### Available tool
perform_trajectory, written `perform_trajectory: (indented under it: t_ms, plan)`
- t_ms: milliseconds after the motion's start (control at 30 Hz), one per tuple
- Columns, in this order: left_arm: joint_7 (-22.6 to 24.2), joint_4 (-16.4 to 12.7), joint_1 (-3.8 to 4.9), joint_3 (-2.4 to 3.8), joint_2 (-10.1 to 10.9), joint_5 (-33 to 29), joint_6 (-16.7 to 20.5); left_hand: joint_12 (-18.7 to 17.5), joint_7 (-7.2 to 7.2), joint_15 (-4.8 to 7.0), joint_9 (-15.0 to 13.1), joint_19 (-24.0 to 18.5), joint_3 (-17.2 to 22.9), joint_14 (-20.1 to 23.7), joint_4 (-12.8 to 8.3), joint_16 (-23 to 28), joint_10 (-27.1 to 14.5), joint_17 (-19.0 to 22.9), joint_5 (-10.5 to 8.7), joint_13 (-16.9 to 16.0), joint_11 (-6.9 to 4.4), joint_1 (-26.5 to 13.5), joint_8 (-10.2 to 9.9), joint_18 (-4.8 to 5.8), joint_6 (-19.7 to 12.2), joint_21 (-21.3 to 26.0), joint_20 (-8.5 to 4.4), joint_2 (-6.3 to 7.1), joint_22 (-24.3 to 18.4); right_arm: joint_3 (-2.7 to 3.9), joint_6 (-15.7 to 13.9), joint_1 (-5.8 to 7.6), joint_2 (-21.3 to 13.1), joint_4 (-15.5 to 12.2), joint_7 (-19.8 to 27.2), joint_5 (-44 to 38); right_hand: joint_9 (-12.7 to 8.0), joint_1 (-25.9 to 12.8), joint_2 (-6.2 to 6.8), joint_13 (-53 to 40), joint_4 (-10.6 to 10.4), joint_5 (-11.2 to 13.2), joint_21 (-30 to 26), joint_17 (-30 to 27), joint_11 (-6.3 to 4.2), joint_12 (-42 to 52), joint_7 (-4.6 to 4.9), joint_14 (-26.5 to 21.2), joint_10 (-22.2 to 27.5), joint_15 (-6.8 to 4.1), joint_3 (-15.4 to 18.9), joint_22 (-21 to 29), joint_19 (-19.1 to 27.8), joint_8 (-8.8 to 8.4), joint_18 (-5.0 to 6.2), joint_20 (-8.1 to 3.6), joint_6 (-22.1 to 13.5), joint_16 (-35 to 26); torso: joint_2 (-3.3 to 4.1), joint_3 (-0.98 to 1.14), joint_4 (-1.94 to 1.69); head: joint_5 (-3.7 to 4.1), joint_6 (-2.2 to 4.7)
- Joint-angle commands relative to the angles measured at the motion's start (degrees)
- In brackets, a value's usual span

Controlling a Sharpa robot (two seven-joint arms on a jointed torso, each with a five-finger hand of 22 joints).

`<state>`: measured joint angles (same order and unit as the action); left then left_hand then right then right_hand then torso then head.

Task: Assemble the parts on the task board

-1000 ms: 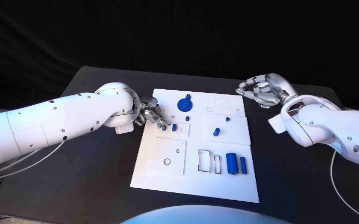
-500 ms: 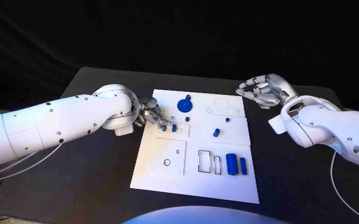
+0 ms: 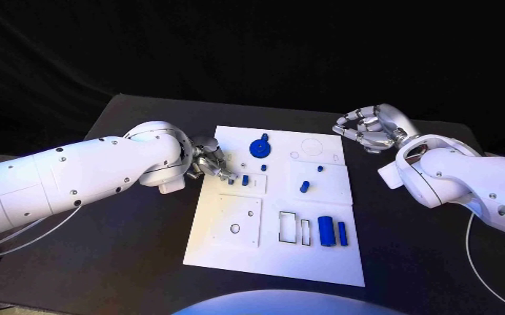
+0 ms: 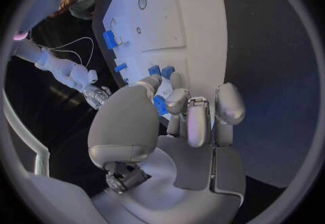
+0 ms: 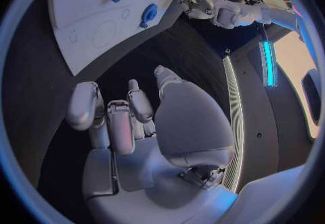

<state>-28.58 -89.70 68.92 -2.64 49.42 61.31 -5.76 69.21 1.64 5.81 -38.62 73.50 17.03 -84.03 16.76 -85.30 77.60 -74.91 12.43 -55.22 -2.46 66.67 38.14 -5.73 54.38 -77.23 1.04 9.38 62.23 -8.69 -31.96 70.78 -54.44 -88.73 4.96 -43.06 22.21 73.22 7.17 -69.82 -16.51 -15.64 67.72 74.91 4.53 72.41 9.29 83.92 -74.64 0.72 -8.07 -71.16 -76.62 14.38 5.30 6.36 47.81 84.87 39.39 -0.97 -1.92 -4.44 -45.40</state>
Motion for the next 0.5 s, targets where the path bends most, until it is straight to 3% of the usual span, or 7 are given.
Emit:
perform_trajectory:
  t_ms: [33,500]
  plan:
    - [0.77,-0.33,-0.18,-0.02,0.06,0.58,0.84,-0.07,-0.02,-0.49,0.08,-0.23,0.52,-3.53,0.01,-0.12,-0.33,-4.95,0.40,0.02,0.12,0.73,-0.22,-0.12,-0.34,0.31,0.27,0.00,-0.13,0.00,0.21,-0.03,0.01,-0.08,0.32,-0.25,0.08,-0.05,-0.42,0.05,0.02,-0.23,-0.19,0.40,-0.04,-0.23,0.05,2.72,0.45,-0.51,0.39,0.04,0.33,0.24,0.34,-0.13,-0.35,-0.26,-0.01,0.00,-0.01,-0.11,-0.03]
    - [0.79,-0.36,-1.53,-0.11,-0.37,1.25,1.74,-0.01,0.23,-0.63,0.26,-0.17,0.37,-3.54,0.21,-0.13,-0.34,-4.96,0.19,0.04,0.32,-0.36,-0.39,-0.09,-0.13,0.28,0.35,0.42,-0.01,0.00,0.22,-0.04,0.01,-0.04,0.29,-0.26,0.07,-0.15,-0.50,-0.03,-0.01,-0.25,-0.20,0.50,-0.03,-0.12,0.05,2.75,0.36,-0.51,0.52,0.00,0.28,0.33,0.33,-0.13,-0.44,-0.23,0.08,-0.01,0.08,-0.38,-0.04]
